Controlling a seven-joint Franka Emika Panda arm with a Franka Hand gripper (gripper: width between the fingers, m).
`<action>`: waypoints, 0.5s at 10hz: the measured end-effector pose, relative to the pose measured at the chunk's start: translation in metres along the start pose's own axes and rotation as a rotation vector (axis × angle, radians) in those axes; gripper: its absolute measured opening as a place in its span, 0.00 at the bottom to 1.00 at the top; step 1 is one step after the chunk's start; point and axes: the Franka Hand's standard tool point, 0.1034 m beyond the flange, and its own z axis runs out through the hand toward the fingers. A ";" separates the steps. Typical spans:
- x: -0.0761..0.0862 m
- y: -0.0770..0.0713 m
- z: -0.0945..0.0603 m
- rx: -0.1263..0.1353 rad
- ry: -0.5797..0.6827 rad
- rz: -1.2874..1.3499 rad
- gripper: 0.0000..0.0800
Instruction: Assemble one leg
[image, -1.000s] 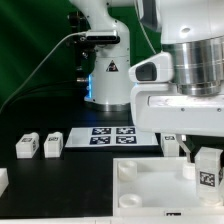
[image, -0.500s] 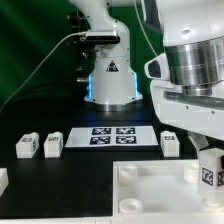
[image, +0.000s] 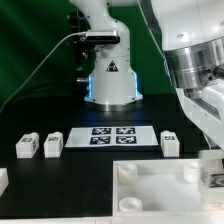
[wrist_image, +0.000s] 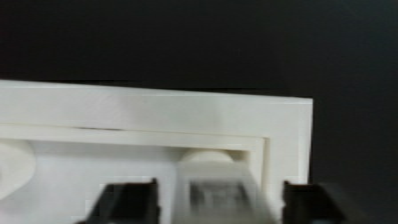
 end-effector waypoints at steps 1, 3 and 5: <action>0.000 0.000 0.000 0.000 0.000 -0.004 0.58; 0.001 0.001 0.002 0.007 0.004 -0.174 0.73; 0.014 0.000 0.001 0.034 0.019 -0.372 0.81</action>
Offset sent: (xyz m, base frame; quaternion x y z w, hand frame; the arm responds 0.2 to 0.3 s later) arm 0.0003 -0.0108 -0.0020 0.0622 -0.0134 -0.1454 0.9873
